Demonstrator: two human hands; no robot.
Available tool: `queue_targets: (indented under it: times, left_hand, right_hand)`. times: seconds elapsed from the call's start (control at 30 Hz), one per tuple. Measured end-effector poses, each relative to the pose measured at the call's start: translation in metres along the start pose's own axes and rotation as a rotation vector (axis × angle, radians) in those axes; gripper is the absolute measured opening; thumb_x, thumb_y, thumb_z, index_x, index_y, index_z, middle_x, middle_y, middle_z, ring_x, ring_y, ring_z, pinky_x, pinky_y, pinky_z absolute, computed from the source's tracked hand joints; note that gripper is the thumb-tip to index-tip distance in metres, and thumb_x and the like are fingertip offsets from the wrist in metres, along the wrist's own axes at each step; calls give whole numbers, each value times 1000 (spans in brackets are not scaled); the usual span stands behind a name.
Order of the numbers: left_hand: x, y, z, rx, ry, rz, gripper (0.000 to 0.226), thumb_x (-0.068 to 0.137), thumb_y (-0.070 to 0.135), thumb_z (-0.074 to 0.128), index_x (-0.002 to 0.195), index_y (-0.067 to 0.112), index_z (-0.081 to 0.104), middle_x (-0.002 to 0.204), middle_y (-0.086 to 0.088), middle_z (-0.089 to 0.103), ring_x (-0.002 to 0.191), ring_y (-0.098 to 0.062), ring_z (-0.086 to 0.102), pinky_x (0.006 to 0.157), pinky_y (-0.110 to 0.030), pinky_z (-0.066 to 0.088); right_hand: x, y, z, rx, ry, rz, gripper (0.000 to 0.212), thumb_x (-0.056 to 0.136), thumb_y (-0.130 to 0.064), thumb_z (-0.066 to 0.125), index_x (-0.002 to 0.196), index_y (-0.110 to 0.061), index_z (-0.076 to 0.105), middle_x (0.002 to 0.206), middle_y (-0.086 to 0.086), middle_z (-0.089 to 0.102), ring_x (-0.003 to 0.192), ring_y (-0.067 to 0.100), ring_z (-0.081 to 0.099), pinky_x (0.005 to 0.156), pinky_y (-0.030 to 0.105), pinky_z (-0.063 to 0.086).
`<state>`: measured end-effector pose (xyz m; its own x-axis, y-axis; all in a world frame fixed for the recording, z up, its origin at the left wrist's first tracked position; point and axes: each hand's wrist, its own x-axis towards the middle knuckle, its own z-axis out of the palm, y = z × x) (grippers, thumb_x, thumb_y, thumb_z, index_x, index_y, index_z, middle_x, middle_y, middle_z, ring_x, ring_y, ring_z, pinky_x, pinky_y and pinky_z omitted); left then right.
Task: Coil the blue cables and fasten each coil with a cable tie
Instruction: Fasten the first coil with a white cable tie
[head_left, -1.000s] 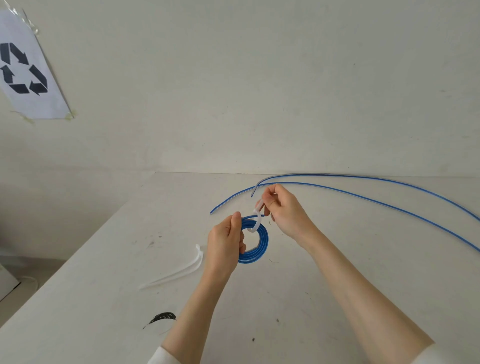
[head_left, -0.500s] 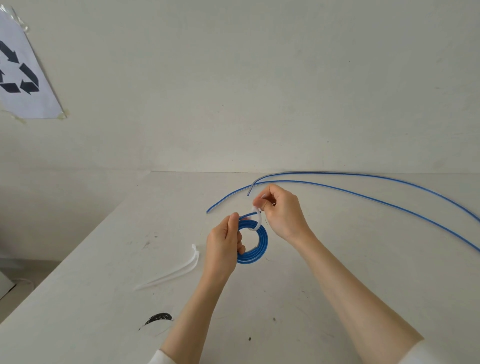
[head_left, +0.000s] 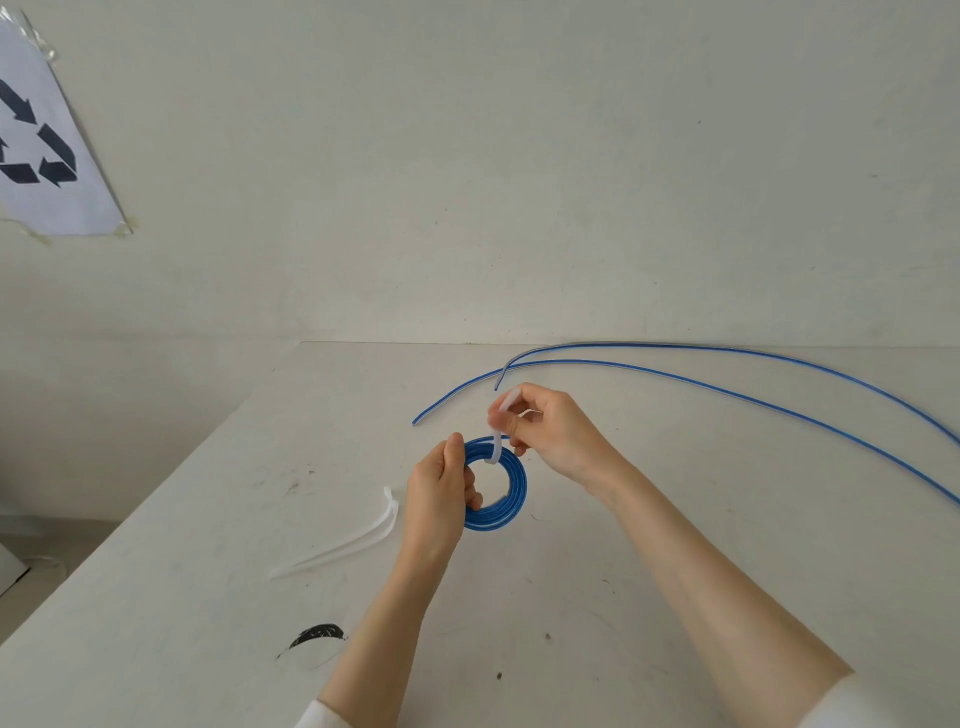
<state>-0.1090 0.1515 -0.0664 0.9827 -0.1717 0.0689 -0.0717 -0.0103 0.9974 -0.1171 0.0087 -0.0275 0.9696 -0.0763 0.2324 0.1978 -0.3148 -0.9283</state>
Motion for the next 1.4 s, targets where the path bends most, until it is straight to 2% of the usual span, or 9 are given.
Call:
queue_targets:
  times: [0.17,0.33,0.47,0.6,0.77,0.93,1.07,1.23,1.4]
  left_hand:
    - [-2,-3,4,-22,12,-7,38,98,27,34,62,15,43,42,13,30,38,-6,31,48,-26,33]
    - [-2,-5,5,-43,22,-13,35,97,27,34,66,13,43,45,12,27,42,-9,29,44,-20,34]
    - [-2,-12,5,-32,28,-33,35,97,25,35,65,12,42,44,13,28,41,-8,29,44,-20,35]
    - [-1,-15,4,-86,42,-43,36,99,26,34,65,13,39,45,13,26,41,-8,27,42,-18,36]
    - [-1,-18,8,-95,4,-14,36,100,30,32,68,14,38,46,13,25,43,-8,26,43,-18,35]
    - [-4,-21,13,12,-107,59,28,99,25,34,80,16,53,46,16,37,45,-4,38,53,-18,43]
    - [-8,-21,14,2,-202,41,25,99,25,35,90,17,57,54,14,39,52,-6,45,63,-18,51]
    - [-11,-21,14,-33,-228,52,17,98,22,38,110,21,50,66,4,51,58,-9,53,82,-42,54]
    - [-11,-18,12,-54,-251,120,32,97,18,42,124,35,44,102,3,59,58,-13,58,74,-30,56]
  right_hand:
    - [1,5,4,-196,181,-44,18,84,-12,65,70,-22,59,71,-9,64,63,-1,59,57,9,42]
    - [1,10,11,-137,289,-78,12,93,-9,51,81,-9,48,62,-8,64,53,-5,55,58,7,41]
    - [-1,13,13,-83,219,-45,12,94,-11,49,83,-11,47,65,-5,64,50,3,52,54,14,43]
    - [-1,11,11,-81,48,4,9,87,-20,62,80,-16,59,76,-5,66,65,7,59,64,20,51]
    - [2,12,15,-289,182,-16,19,81,-10,68,71,-18,55,65,-16,59,59,-8,57,57,8,43]
    - [1,18,24,-308,371,10,7,90,-9,53,83,-9,51,67,-7,59,66,16,61,63,30,49]
    - [-2,25,23,-281,419,37,8,90,-4,49,84,-9,51,66,-3,58,64,16,58,62,31,50]
    - [0,27,16,-260,407,55,12,89,1,46,83,-8,50,65,-2,56,59,14,55,58,34,52]
    - [0,27,12,-208,421,59,12,90,1,46,81,-7,50,64,-1,55,56,12,52,49,25,48]
